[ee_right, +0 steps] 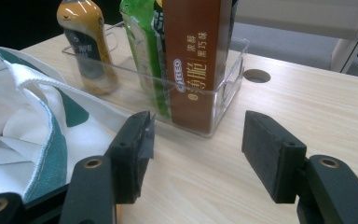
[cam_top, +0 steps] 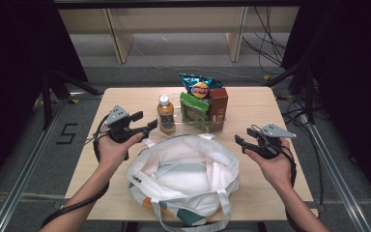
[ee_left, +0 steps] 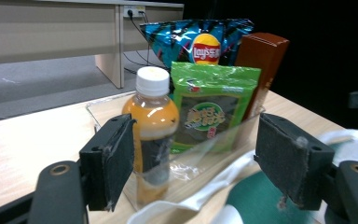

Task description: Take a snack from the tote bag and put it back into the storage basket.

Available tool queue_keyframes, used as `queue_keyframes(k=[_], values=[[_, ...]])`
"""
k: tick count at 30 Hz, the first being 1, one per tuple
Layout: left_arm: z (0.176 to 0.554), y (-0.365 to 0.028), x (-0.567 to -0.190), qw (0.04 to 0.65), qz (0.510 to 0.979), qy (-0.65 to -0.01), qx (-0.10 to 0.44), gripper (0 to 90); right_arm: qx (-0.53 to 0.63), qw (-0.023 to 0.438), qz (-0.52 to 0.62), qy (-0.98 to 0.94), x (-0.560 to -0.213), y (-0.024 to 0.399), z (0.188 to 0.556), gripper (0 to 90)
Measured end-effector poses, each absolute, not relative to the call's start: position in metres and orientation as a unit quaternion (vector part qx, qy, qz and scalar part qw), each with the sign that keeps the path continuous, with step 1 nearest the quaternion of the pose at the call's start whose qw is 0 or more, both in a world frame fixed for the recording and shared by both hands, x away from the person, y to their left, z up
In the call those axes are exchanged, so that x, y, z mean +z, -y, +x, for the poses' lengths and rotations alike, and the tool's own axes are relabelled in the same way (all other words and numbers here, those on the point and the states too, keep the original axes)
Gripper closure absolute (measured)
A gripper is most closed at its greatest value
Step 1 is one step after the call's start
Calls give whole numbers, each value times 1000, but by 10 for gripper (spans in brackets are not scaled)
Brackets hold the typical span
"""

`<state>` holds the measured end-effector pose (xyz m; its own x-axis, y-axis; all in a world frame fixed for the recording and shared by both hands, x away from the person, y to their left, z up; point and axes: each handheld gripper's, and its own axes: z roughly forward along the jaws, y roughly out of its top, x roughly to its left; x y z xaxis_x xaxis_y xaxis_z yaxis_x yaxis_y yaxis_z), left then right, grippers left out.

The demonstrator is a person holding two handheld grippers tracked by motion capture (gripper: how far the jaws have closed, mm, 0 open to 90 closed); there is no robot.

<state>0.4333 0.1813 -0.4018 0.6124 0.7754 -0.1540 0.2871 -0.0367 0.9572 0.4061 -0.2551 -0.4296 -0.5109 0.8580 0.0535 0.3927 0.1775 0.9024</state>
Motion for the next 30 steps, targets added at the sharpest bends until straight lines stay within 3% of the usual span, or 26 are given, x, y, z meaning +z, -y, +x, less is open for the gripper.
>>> queue_keyframes(k=[8, 18, 30], values=[[405, -188, -406, 575, 694, -380, 209, 278, 474, 268, 410, -732, -429, 260, 409, 432], [372, -203, -422, 579, 689, -394, 186, 278, 472, 255, 423, -730, -429, 257, 407, 432], [360, -202, -438, 583, 681, -402, 186, 284, 475, 253, 412, -735, -430, 259, 408, 431]])
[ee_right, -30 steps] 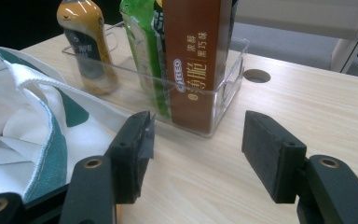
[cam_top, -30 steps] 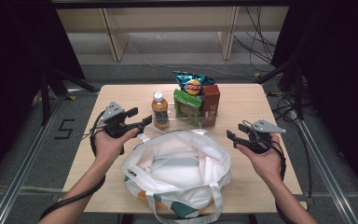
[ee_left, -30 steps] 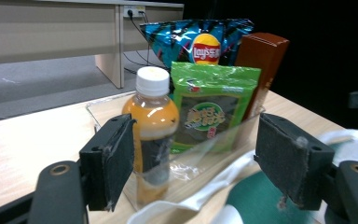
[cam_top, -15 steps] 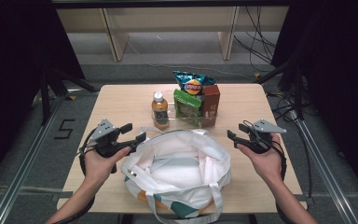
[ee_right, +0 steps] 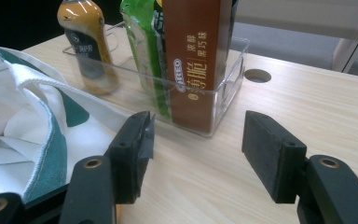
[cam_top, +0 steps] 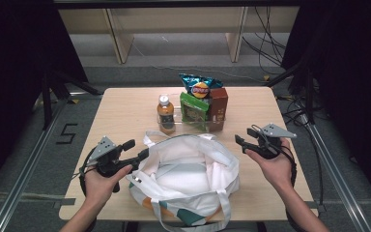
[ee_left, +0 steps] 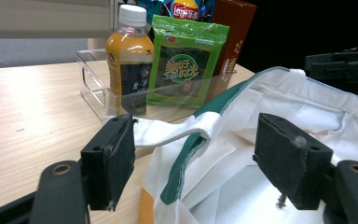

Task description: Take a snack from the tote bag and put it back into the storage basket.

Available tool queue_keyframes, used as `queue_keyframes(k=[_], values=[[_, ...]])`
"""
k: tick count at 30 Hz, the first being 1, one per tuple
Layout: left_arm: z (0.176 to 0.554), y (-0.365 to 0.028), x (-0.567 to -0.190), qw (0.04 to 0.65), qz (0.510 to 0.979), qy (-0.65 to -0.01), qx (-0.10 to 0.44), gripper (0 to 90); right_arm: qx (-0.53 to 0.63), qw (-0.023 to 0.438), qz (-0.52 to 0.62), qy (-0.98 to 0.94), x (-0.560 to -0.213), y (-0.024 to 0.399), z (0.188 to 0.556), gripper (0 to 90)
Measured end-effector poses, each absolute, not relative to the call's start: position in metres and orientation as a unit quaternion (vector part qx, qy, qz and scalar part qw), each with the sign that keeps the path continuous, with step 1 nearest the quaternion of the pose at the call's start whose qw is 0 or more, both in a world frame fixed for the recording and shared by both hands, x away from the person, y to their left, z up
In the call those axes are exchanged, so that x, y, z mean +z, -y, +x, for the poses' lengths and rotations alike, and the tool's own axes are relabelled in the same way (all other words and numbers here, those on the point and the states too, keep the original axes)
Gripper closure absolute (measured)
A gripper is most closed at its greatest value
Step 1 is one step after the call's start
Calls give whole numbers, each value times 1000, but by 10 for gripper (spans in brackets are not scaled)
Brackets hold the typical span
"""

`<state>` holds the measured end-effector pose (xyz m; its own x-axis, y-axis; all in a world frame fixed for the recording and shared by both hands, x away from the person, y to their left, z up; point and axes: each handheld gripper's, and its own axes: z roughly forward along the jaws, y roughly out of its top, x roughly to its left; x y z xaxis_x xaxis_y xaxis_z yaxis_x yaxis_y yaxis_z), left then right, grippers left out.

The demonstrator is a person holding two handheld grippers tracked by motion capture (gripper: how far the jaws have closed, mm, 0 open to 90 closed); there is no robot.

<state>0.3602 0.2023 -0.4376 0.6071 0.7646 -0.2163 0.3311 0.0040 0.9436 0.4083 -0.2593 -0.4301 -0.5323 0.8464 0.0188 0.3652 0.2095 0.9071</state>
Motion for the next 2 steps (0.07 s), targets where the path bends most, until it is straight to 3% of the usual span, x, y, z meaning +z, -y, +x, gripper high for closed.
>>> queue_keyframes(k=[2], values=[[359, -201, -439, 583, 681, -401, 186, 284, 475, 257, 416, -732, -431, 259, 409, 430]])
